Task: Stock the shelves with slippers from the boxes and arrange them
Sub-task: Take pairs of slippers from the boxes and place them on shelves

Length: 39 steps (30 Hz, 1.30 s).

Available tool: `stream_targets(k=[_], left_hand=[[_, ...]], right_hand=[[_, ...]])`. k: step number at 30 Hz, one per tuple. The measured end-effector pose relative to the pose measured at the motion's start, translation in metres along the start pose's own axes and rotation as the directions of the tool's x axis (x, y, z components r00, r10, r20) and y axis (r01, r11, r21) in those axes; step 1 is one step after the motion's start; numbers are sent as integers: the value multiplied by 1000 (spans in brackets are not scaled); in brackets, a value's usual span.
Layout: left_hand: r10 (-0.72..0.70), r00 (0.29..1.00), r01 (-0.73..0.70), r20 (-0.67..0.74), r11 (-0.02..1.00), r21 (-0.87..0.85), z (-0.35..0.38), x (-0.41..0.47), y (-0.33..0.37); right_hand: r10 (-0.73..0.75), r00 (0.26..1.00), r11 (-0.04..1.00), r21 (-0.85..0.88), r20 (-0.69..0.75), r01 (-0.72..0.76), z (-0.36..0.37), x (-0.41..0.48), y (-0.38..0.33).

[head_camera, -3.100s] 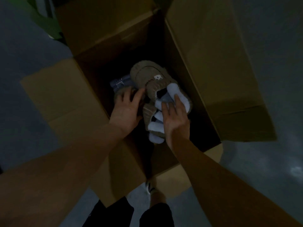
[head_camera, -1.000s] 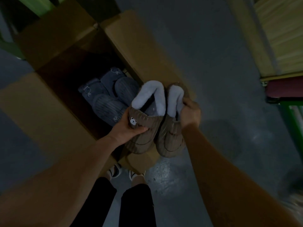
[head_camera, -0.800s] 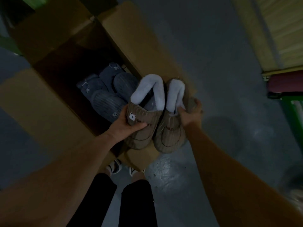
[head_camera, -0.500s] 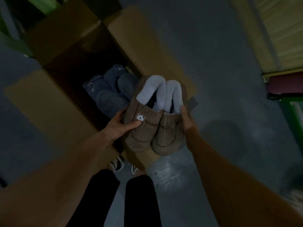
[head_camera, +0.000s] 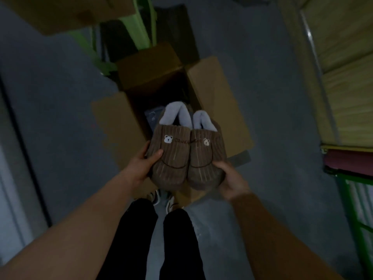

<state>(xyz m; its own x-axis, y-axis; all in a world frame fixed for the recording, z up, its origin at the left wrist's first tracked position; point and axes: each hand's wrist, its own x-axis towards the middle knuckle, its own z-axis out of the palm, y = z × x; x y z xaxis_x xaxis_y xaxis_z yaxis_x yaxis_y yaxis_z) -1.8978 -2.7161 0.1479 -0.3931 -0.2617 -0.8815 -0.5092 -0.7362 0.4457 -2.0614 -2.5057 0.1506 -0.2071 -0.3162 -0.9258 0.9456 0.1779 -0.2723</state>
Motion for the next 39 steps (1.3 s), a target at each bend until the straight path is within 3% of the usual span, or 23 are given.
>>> stream_targets(k=[2,8,14,26,33,39], left_hand=[[42,997,-48,-67,995,-88,-11,-21,7],[103,970,-170,-219,935,-311,-58,-72,18],[181,924,-325,-336,836,-442,-129,-110,15],[107,827,-485,-551,631,-606,-328,-175,-4],[149,774,-562,-616,609,-559,-432,-197,-3],[109,757,-574,-644,582,-576,-474,-176,18]], right_hand=[[-28,995,999,-39,100,32,24,-14,-11],[37,985,973,-232,171,4,104,-39,-30],[56,986,834,-550,156,40,200,-53,-11],[99,974,789,-613,204,48,401,-41,133],[125,965,815,-578,232,33,502,-27,206],[130,964,806,-591,234,35,563,-1,216]])
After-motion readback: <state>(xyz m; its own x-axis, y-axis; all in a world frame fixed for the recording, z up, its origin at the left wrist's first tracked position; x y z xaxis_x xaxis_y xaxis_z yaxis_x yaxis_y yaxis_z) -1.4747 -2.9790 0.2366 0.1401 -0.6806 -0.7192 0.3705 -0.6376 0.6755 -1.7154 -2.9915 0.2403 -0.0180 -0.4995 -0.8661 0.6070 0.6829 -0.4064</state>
